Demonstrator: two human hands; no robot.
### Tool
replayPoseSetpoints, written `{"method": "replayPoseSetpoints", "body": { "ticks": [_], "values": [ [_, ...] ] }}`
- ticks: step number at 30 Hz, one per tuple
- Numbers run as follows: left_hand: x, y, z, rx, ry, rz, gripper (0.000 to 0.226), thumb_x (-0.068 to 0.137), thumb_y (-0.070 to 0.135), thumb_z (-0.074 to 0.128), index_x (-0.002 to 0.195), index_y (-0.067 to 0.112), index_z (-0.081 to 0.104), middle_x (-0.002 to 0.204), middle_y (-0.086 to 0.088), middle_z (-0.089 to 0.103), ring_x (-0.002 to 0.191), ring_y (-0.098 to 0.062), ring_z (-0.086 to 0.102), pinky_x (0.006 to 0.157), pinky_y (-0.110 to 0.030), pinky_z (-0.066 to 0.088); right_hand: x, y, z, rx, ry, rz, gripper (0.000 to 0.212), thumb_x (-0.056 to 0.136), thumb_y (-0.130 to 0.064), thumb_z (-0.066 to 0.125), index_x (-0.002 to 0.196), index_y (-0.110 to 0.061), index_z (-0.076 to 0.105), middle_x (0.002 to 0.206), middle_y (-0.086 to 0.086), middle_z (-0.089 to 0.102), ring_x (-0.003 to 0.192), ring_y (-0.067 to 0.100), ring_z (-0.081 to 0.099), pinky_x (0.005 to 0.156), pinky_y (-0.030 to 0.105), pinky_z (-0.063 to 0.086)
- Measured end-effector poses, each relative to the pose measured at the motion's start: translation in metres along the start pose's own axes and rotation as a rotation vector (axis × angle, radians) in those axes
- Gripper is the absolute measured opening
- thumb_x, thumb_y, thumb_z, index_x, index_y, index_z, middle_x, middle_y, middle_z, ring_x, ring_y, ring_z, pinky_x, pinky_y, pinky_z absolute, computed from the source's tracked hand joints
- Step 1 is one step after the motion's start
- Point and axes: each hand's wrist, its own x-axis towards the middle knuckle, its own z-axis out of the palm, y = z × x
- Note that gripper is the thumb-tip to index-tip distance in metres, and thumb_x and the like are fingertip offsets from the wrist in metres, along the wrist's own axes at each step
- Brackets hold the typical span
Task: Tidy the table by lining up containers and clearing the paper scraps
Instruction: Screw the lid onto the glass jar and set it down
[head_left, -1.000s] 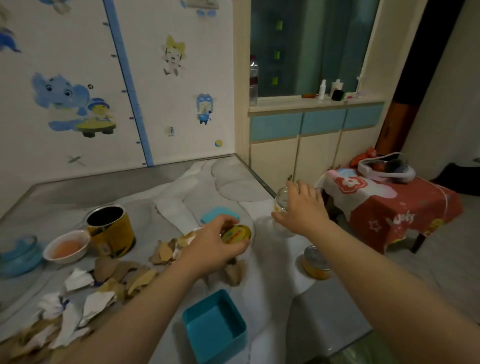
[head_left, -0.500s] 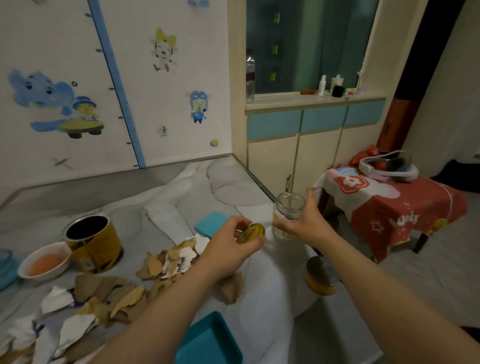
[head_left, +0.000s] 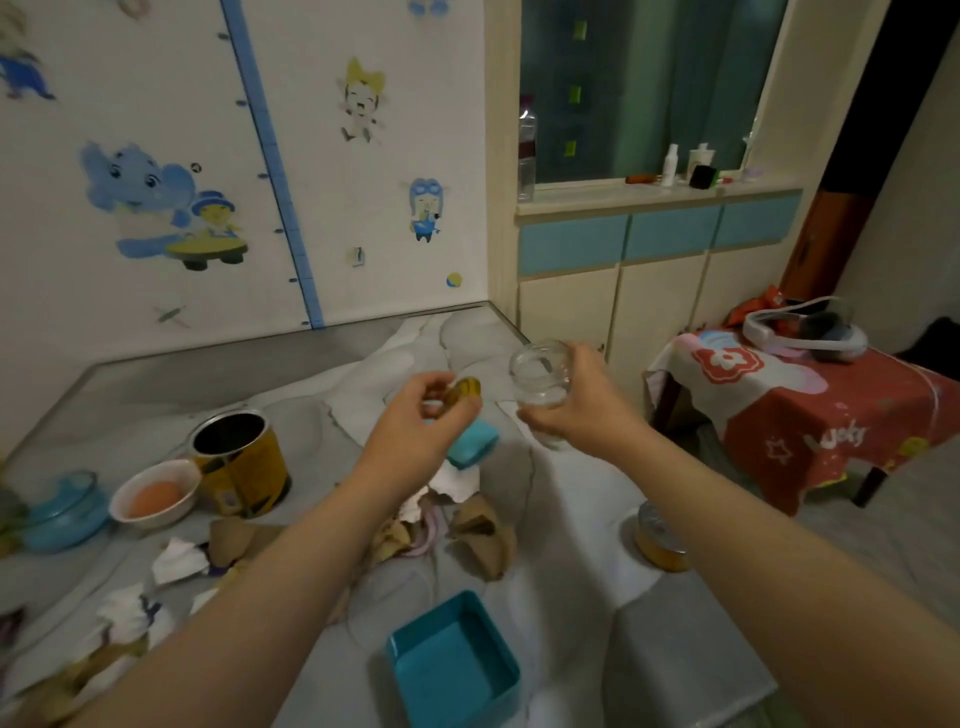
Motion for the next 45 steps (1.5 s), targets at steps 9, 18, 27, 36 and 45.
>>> {"method": "replayPoseSetpoints", "body": {
  "ticks": [9,18,27,36,45],
  "values": [
    [-0.021,0.028,-0.069,0.164,0.102,0.077,0.067,0.083,0.052,0.064,0.139,0.024,0.039,0.120,0.008,0.051,0.108,-0.011,0.051,0.085,-0.023,0.041,-0.030,-0.091,0.053,-0.239,-0.236,-0.345,0.095,0.068,-0.038,0.081,0.144,-0.028,0.025,0.135,0.000,0.036,0.125,0.024,0.043,0.098,0.045,0.046],
    [-0.044,0.022,-0.106,0.270,0.042,0.060,0.066,0.081,0.054,0.065,0.136,0.025,0.043,0.125,0.008,0.051,0.110,-0.011,0.050,0.089,-0.025,0.041,-0.051,-0.129,0.078,-0.115,-0.310,-0.299,0.117,0.069,-0.035,0.082,0.154,-0.026,0.001,0.156,0.000,0.021,0.138,0.021,0.032,0.106,0.039,0.041],
    [-0.046,0.019,-0.124,0.603,-0.098,0.004,0.077,0.091,0.062,0.041,0.151,0.020,0.020,0.145,-0.004,0.025,0.125,-0.025,0.044,0.093,-0.028,0.034,-0.051,-0.144,0.097,-0.025,-0.368,-0.246,0.126,0.067,-0.035,0.085,0.154,-0.026,-0.006,0.156,-0.002,0.024,0.138,0.020,0.035,0.109,0.041,0.039],
    [-0.050,0.013,-0.135,0.604,-0.120,-0.028,0.037,0.099,0.048,0.032,0.113,0.017,0.046,0.117,-0.009,0.051,0.102,-0.025,0.052,0.087,-0.039,0.044,-0.057,-0.152,0.114,-0.082,-0.356,-0.311,0.125,0.070,-0.036,0.081,0.152,-0.029,-0.012,0.145,0.000,0.044,0.123,0.021,0.050,0.101,0.041,0.045],
    [-0.040,-0.009,-0.168,0.763,-0.208,0.451,0.055,0.083,0.054,0.038,0.129,0.025,0.038,0.108,0.008,0.040,0.089,-0.012,0.048,0.074,-0.024,0.042,-0.047,-0.159,0.108,0.226,-0.593,-0.351,0.091,0.062,-0.029,0.087,0.138,-0.035,0.036,0.123,-0.014,0.057,0.113,0.006,0.056,0.099,0.035,0.050]
  ]
}}
